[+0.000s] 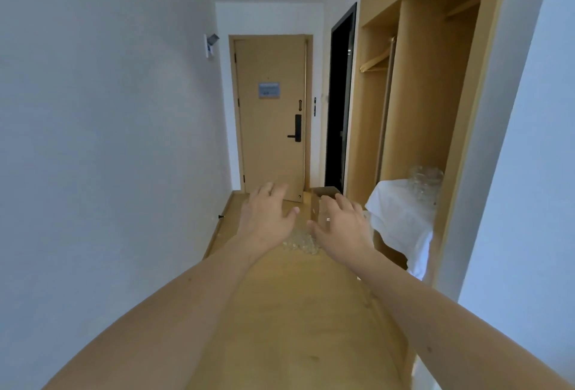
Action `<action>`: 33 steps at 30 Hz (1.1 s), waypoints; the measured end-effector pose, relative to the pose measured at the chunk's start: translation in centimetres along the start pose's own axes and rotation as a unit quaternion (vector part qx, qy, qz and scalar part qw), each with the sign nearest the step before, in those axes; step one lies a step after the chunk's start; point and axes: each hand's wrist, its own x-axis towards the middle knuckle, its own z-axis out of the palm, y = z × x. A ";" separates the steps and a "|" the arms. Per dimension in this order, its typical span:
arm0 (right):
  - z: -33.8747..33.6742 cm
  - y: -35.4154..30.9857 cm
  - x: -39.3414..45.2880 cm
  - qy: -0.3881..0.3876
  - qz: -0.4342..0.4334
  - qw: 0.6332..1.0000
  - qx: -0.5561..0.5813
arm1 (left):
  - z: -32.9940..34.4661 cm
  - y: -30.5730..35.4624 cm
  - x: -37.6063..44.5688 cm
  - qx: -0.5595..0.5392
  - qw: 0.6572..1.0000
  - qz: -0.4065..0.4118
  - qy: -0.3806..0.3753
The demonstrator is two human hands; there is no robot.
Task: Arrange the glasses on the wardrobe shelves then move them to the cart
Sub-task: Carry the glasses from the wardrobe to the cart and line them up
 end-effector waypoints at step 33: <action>12.4 14.8 31.2 0.002 0.121 0.991 -0.063 | 21.8 -3.5 33.9 -0.036 0.991 0.085 -0.100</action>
